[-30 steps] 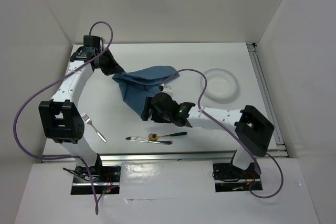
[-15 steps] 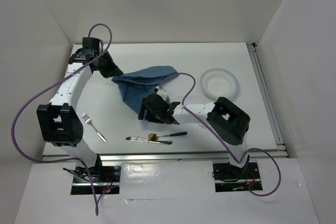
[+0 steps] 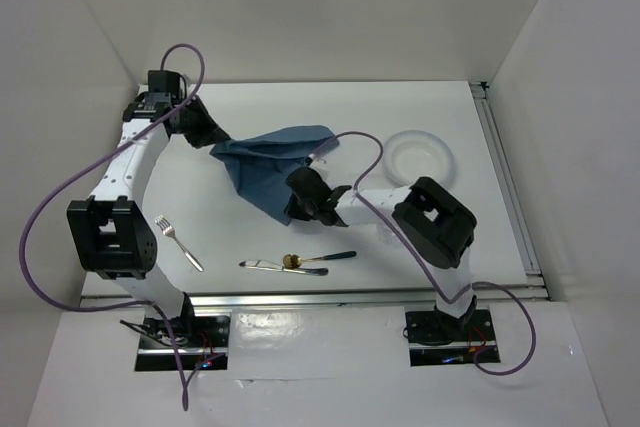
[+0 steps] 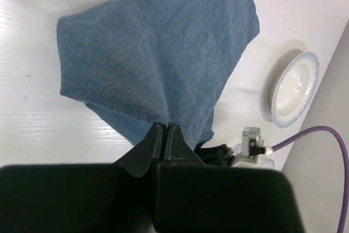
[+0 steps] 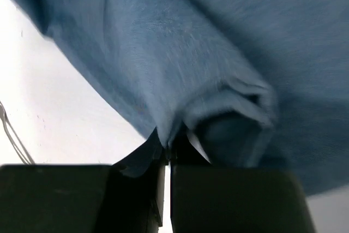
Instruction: Set the dinner table for one person
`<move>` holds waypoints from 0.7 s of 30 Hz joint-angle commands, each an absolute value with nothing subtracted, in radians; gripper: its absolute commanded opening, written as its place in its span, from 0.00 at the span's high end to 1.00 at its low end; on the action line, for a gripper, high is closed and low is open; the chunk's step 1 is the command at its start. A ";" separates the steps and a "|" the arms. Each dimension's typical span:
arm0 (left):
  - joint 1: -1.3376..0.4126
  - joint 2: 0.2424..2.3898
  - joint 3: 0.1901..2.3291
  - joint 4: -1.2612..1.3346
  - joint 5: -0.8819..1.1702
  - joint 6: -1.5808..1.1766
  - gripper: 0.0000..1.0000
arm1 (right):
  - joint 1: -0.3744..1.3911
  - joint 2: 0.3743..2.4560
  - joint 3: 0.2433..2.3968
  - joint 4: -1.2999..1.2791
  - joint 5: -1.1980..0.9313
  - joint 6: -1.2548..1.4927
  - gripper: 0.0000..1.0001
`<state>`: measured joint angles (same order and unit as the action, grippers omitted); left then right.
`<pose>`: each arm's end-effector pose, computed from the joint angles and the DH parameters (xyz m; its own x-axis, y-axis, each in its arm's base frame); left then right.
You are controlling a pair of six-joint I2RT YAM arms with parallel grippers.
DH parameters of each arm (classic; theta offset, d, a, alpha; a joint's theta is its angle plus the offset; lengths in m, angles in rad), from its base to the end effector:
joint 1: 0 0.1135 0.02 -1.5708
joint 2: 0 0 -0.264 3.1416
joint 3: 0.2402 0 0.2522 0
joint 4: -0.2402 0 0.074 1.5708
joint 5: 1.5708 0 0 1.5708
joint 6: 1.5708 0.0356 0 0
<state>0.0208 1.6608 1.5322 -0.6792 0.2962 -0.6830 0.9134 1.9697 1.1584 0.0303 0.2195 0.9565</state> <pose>0.3692 -0.0027 0.3264 -0.6753 -0.6178 -0.4029 -0.3150 0.7355 -0.5998 0.2579 0.3214 0.1439 -0.8021 0.2662 -0.5346 -0.0393 0.8697 0.4920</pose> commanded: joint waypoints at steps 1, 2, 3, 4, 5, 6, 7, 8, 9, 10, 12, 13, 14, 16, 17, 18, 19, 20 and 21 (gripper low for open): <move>0.081 1.647 1.603 -0.687 0.367 -0.678 1.00 | 0.827 1.802 1.128 0.000 0.171 0.864 1.00; 0.095 1.647 1.614 -0.687 0.377 -0.687 1.00 | 0.806 1.761 1.127 -0.014 0.106 0.838 1.00; 0.124 1.657 1.624 -0.687 0.386 -0.687 1.00 | 0.783 1.681 1.115 -0.052 0.080 0.778 1.00; 0.139 1.657 1.644 -0.687 0.405 -0.701 1.00 | 0.744 1.637 1.115 -0.075 0.062 0.749 1.00; 0.158 1.657 1.644 -0.696 0.423 -0.710 1.00 | 0.729 1.594 1.115 -0.098 0.034 0.715 1.00; 0.175 1.657 1.654 -0.696 0.467 -0.731 1.00 | 0.715 1.554 1.115 -0.122 0.034 0.654 1.00; 0.204 1.645 1.654 -0.686 0.489 -0.745 1.00 | 0.691 1.480 1.136 -0.174 0.020 0.626 1.00; 0.216 1.632 1.640 -0.686 0.512 -0.758 1.00 | 0.680 1.447 1.147 -0.196 -0.003 0.600 1.00; 0.225 1.596 1.628 -0.667 0.550 -0.791 1.00 | 0.680 1.419 1.163 -0.225 -0.003 0.565 1.00; 0.239 1.573 1.611 -0.640 0.569 -0.811 1.00 | 0.669 1.375 1.179 -0.271 -0.018 0.545 1.00; 0.253 1.520 1.551 -0.609 0.603 -0.853 1.00 | 0.669 1.341 1.239 -0.328 -0.018 0.522 1.00; 0.268 1.464 1.534 -0.597 0.626 -0.895 1.00 | 0.669 1.315 1.261 -0.371 -0.018 0.502 1.00; 0.279 1.438 1.502 -0.571 0.636 -0.914 1.00 | 0.669 1.304 1.302 -0.389 -0.018 0.502 1.00; 0.316 1.382 1.479 -0.560 0.647 -0.969 1.00 | 0.669 1.283 1.345 -0.428 -0.018 0.489 1.00; 0.333 1.330 1.470 -0.551 0.661 -0.988 1.00 | 0.669 1.261 1.385 -0.460 -0.006 0.480 1.00; 0.347 1.304 1.451 -0.537 0.661 -1.008 1.00 | 0.669 1.249 1.400 -0.474 -0.006 0.480 1.00; 0.377 1.277 1.437 -0.525 0.685 -1.056 1.00 | 0.669 1.227 1.414 -0.500 -0.006 0.480 1.00; 0.391 1.217 1.405 -0.509 0.686 -1.084 1.00 | 0.669 1.217 1.439 -0.514 -0.006 0.480 1.00; 0.403 1.188 1.388 -0.473 0.696 -1.113 1.00 | 0.669 1.206 1.439 -0.525 0.006 0.489 1.00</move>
<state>0.3660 1.2861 1.4200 -0.5827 0.6258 -0.9863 0.6643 1.2606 1.3762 -0.4252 0.0002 0.5179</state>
